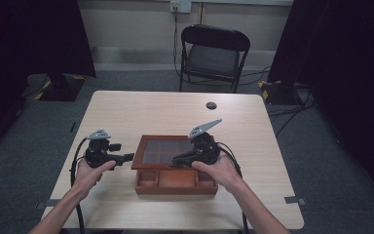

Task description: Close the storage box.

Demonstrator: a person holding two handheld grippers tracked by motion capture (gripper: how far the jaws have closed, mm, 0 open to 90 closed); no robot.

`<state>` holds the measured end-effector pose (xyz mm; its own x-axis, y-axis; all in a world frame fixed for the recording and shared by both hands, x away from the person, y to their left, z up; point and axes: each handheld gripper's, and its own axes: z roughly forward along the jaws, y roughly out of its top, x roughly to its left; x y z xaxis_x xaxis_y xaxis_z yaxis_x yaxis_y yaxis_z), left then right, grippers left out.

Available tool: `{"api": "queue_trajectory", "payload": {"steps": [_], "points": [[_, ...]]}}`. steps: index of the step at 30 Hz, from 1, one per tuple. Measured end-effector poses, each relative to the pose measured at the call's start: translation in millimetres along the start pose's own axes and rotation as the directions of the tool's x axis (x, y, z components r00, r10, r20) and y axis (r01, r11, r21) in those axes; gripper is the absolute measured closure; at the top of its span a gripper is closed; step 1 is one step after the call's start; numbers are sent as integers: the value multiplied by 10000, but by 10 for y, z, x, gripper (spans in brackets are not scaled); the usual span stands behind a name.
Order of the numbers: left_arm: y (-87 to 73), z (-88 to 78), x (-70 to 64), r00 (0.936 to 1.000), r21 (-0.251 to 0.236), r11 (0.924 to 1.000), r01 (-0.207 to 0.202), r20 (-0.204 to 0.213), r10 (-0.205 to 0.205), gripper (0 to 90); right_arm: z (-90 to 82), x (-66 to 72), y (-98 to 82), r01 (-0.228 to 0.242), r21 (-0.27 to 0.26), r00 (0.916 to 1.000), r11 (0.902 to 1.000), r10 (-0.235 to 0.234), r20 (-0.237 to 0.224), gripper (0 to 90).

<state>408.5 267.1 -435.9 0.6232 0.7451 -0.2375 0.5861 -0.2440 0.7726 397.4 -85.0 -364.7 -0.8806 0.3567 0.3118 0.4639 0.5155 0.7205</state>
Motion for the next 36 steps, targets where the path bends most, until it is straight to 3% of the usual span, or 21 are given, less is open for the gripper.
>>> {"api": "queue_trajectory", "payload": {"steps": [16, 23, 36], "points": [[-14, 24, 3, 9999, 124, 9999, 86, 93, -87, 209, 129, 18, -150, -21, 505, 10000, 9987, 24, -45, 812], [-9, 18, -5, 10000, 153, 9999, -39, 87, 38, 210, 235, 14, -234, -33, 1000, 10000, 9950, 39, -56, 812], [-9, 38, -11, 9999, 319, 9994, -118, 75, 116, 216, 314, 2, -309, -22, 1234, 10000, 9924, 29, -57, 812]]}}
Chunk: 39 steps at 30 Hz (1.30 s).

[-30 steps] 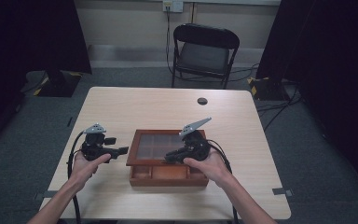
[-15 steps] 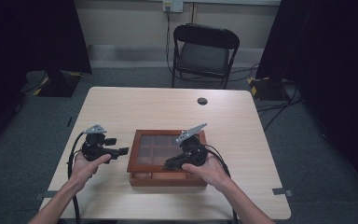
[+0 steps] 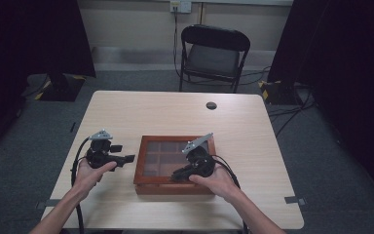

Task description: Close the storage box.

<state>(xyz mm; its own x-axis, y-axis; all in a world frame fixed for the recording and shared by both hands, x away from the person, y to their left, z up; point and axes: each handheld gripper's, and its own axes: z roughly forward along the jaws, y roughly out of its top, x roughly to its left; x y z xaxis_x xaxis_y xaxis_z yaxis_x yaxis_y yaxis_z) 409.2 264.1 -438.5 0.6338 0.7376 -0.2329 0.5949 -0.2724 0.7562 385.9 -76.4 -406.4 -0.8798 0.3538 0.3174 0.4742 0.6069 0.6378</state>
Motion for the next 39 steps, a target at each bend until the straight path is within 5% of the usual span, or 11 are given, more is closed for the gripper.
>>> {"api": "queue_trajectory", "payload": {"steps": [20, 39], "points": [[-2, 20, -6, 10000, 150, 9999, -29, -54, 30, 216, 185, -24, -85, -157, 591, 9999, 9981, 152, 82, 814], [-11, 32, 8, 10000, 216, 9997, 86, -38, -85, 216, 200, -5, -88, -217, 561, 9998, 9982, 219, -27, 814]]}}
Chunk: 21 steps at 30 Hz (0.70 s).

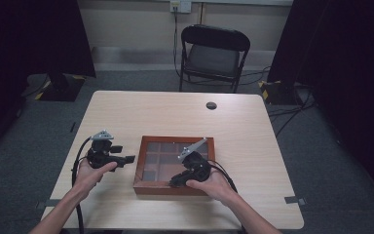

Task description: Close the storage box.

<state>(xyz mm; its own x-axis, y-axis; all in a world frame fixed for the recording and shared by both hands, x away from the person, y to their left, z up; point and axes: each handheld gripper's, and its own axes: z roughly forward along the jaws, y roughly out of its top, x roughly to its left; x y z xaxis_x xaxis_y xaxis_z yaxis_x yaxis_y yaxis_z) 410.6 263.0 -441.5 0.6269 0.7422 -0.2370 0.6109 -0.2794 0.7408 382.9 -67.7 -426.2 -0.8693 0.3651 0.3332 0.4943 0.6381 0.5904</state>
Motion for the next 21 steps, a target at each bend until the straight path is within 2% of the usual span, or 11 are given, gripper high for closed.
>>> {"api": "queue_trajectory", "payload": {"steps": [2, 4, 5, 7, 9, 14, 15, 21], "points": [[2, -3, -7, 10000, -3, 10000, -42, -17, 42, 216, -1, -7, -7, -117, -47, 9999, 9999, 117, 5, 800], [5, -3, -13, 10000, 0, 10000, -75, 16, 75, 216, 0, -22, -15, -210, -195, 9995, 9996, 205, -231, 741], [6, -1, -15, 9999, 24, 9999, -100, 11, 100, 216, -5, -22, -15, -227, -212, 9995, 9995, 222, -209, 706], [5, 3, -13, 9999, 18, 9999, -102, 41, 102, 216, -19, -32, -12, -345, -381, 9992, 9987, 337, -218, 695], [4, 0, -10, 9999, 29, 9999, -102, 34, 102, 216, -38, -44, -13, -424, -670, 9988, 9968, 407, -277, 640], [0, -10, 2, 10000, 10, 10000, -73, -5, 73, 216, -108, -81, -8, -727, -1211, 9969, 9900, 759, 222, 517], [0, -10, 2, 10000, 14, 10000, -71, -12, 71, 216, -135, -91, -9, -792, -1374, 9952, 9873, 862, 458, 494], [5, -2, -26, 9999, 49, 9999, -134, 33, 133, 216, -269, -161, -35, -1171, -2125, 9844, 9701, 1416, 1043, 387]]}}
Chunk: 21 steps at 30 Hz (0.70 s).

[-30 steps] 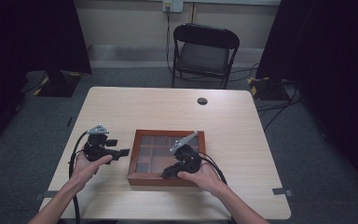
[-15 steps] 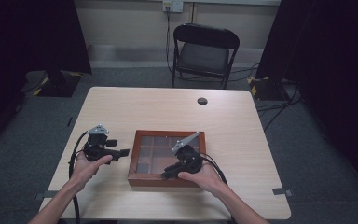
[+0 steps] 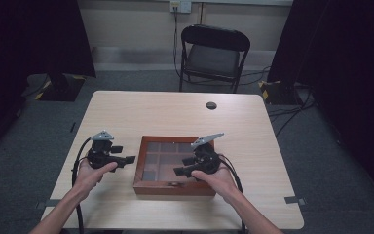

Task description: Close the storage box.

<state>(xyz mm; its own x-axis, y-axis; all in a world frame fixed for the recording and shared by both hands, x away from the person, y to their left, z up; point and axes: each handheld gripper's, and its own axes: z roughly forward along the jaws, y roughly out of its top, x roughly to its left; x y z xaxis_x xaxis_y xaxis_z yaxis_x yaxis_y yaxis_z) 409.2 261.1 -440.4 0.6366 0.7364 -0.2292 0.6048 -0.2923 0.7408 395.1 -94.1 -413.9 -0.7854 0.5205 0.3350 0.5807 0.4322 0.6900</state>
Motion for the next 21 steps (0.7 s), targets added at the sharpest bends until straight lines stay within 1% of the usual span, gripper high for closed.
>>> {"api": "queue_trajectory", "payload": {"steps": [1, 3, 4, 5, 6, 7, 8, 9, 11, 12, 13, 15, 16, 17, 18, 20, 21], "points": [[-1, 0, -2, 10000, 3, 10000, -33, 21, 33, 216, -23, -12, -2, -117, -91, 9998, 9999, 118, 137, 369], [-2, -4, 0, 10000, -2, 10000, -6, -8, 6, 215, -75, -48, -8, -229, -299, 9991, 9993, 239, 353, 361], [-3, -6, 4, 10000, -9, 10000, 7, -19, -7, 216, -111, -69, -15, -346, -507, 9979, 9981, 373, 522, 340], [-6, -11, 10, 10000, -31, 10000, 55, -51, -55, 215, -135, -84, -20, -391, -580, 9972, 9976, 427, 621, 332], [-6, -15, 18, 10000, -28, 10000, 45, -53, -45, 216, -173, -111, -30, -481, -703, 9952, 9964, 538, 814, 317], [-5, -20, 24, 9999, -19, 10000, 49, -117, -49, 215, -196, -128, -37, -571, -793, 9929, 9952, 649, 1000, 276], [-2, -23, 30, 9999, -12, 10000, -3, -151, 3, 216, -235, -151, -54, -716, -926, 9876, 9931, 836, 1332, 232], [0, -28, 32, 9998, -30, 10000, -11, -206, 10, 216, -265, -174, -70, -825, -1039, 9843, 9912, 974, 1475, 231], [0, -35, 41, 9998, -48, 10000, 27, -211, -28, 216, -325, -220, -105, -891, -1214, 9776, 9886, 1101, 1791, 226], [-1, -36, 44, 9997, -29, 10000, 55, -253, -56, 216, -348, -239, -120, -929, -1266, 9758, 9876, 1156, 1854, 219], [-2, -38, 50, 9996, 3, 10000, 68, -264, -68, 216, -385, -272, -144, -1023, -1344, 9715, 9856, 1281, 1996, 208], [-2, -43, 64, 9995, 49, 9998, 201, -263, -200, 216, -438, -317, -182, -1065, -1460, 9643, 9835, 1380, 2259, 204], [-4, -52, 64, 9989, 99, 9991, 416, -213, -414, 216, -474, -335, -204, -1131, -1548, 9595, 9815, 1483, 2394, 204], [-7, -59, 60, 9987, 86, 9989, 452, -239, -449, 216, -519, -361, -230, -1242, -1621, 9528, 9789, 1633, 2561, 205], [-9, -65, 59, 9989, 90, 9992, 381, -285, -378, 216, -556, -379, -253, -1355, -1692, 9439, 9762, 1791, 2774, 205], [-12, -67, 62, 9989, 156, 9994, 325, -344, -319, 216, -638, -417, -294, -1585, -1770, 9328, 9714, 2061, 2957, 204], [-17, -65, 69, 9988, 184, 9993, 332, -376, -325, 216, -673, -428, -310, -1618, -1853, 9296, 9693, 2127, 3009, 204]]}}
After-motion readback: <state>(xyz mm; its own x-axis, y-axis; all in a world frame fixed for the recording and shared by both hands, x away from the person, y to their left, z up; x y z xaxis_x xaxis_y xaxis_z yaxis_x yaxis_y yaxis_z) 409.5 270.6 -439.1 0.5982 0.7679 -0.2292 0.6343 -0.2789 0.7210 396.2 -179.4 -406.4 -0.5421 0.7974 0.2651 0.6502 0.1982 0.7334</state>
